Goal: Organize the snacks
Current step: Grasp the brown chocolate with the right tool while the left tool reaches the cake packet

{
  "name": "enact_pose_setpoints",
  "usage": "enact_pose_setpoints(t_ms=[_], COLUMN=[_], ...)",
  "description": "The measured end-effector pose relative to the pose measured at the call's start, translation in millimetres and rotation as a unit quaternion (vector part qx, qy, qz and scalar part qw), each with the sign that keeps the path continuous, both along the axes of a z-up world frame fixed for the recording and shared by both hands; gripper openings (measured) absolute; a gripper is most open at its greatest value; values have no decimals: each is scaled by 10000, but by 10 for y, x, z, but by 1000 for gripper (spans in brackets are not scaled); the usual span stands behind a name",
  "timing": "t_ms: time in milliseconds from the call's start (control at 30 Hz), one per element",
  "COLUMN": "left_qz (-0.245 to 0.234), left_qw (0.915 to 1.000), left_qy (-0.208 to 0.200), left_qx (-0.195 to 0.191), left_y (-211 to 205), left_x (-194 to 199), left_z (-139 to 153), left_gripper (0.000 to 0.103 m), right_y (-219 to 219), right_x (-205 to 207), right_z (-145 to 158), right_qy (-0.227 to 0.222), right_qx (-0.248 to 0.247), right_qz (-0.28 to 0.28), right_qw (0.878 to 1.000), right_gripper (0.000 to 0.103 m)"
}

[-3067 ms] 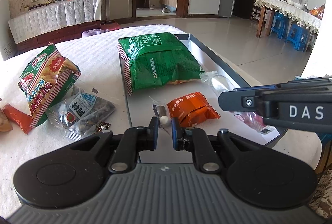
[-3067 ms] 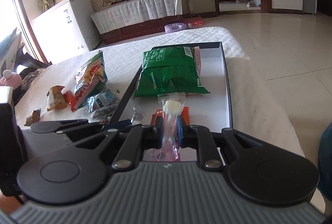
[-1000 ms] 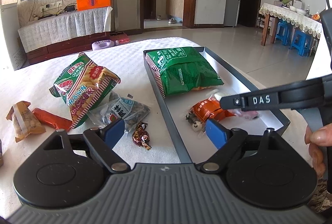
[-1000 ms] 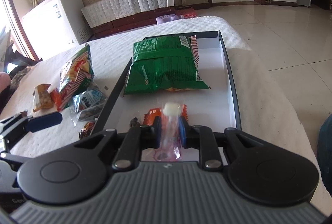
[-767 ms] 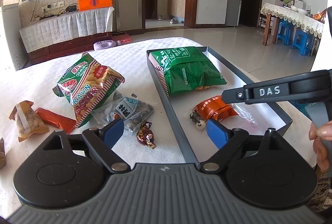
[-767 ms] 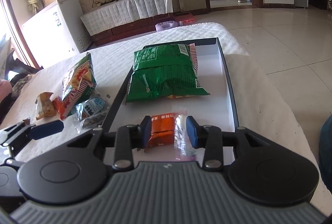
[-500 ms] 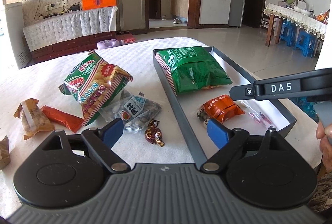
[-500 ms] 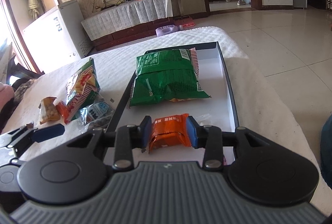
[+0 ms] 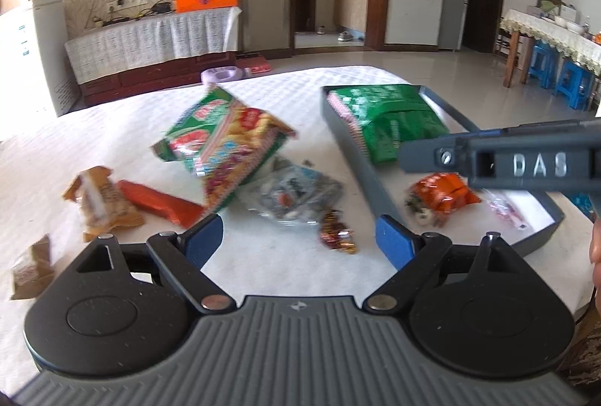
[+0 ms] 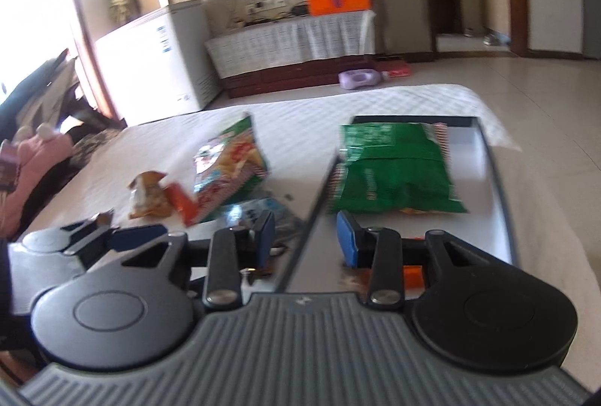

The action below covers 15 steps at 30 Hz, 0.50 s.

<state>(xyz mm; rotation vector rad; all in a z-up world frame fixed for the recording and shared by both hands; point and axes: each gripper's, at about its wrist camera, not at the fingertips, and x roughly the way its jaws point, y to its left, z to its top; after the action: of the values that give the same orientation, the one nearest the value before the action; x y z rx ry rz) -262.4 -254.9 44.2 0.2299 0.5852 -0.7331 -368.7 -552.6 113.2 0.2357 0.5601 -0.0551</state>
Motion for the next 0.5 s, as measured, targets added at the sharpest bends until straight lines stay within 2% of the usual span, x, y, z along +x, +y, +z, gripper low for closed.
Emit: enact_pose_setpoints(t_ms=[133, 267, 500], left_qz=[296, 656, 1132], left_qw=[9996, 9976, 9933], left_qy=[17, 26, 217], left_qx=[44, 241, 5], left_y=[211, 415, 770], left_x=[137, 282, 499], left_z=[9, -5, 75], left_gripper=[91, 92, 92], right_y=[237, 347, 451], right_x=[172, 311, 443], right_z=[-35, -112, -254], right_qy=[197, 488, 938], right_qx=[-190, -239, -352], right_qz=[331, 339, 258], right_qw=[9991, 9979, 9946], right_gripper=[39, 38, 38])
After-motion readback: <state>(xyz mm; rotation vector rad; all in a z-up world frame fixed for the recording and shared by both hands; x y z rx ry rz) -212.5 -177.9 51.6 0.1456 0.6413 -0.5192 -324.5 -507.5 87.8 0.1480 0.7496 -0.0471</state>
